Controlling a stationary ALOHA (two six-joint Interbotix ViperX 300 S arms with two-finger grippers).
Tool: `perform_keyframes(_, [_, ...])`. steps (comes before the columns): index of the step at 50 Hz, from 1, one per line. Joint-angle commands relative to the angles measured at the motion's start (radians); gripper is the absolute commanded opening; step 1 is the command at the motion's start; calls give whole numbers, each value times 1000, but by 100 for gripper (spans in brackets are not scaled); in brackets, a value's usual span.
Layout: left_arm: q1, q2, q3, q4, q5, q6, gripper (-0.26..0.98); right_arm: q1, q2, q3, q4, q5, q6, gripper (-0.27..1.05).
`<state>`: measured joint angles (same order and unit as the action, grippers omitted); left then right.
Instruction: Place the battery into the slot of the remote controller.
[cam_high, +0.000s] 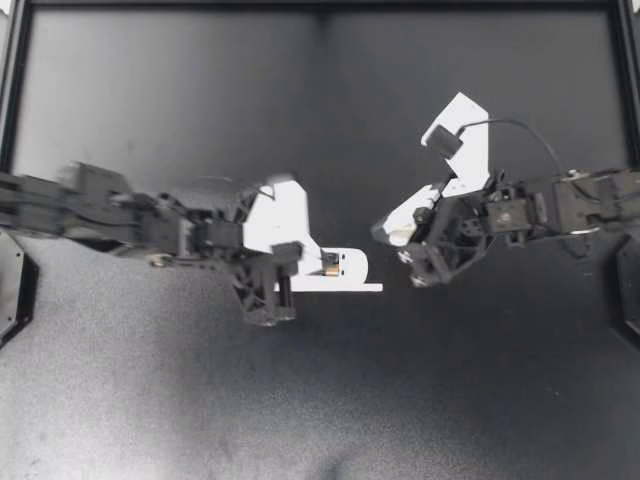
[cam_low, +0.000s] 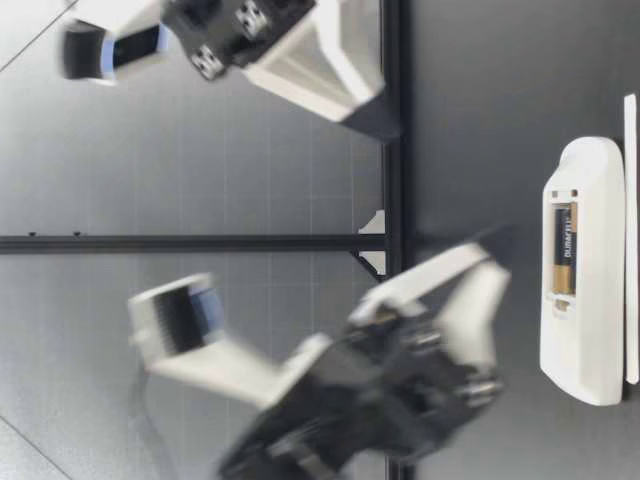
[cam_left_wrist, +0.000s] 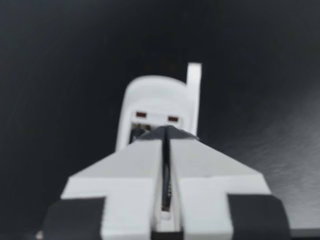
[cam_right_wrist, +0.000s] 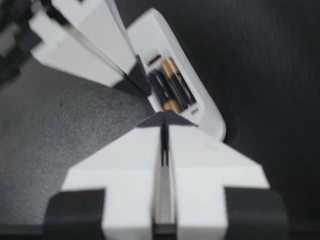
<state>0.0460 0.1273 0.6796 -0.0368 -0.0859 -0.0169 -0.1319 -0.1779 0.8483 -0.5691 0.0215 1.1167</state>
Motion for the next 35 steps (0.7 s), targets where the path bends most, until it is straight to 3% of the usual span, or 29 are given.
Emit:
perform_keyframes(1, [2,-98,2,0,-3,3,-13,-6,-46,-23,-101,-20,-8,-13])
perform_keyframes(9, [2,-207,29,-2,-5,5,-13,-6,-86,-25,-270,-60,-67,-13])
perform_keyframes(35, [2,-255,43,0,-14,11,-13,-6,-89,-35,-279,-91,-117,-13])
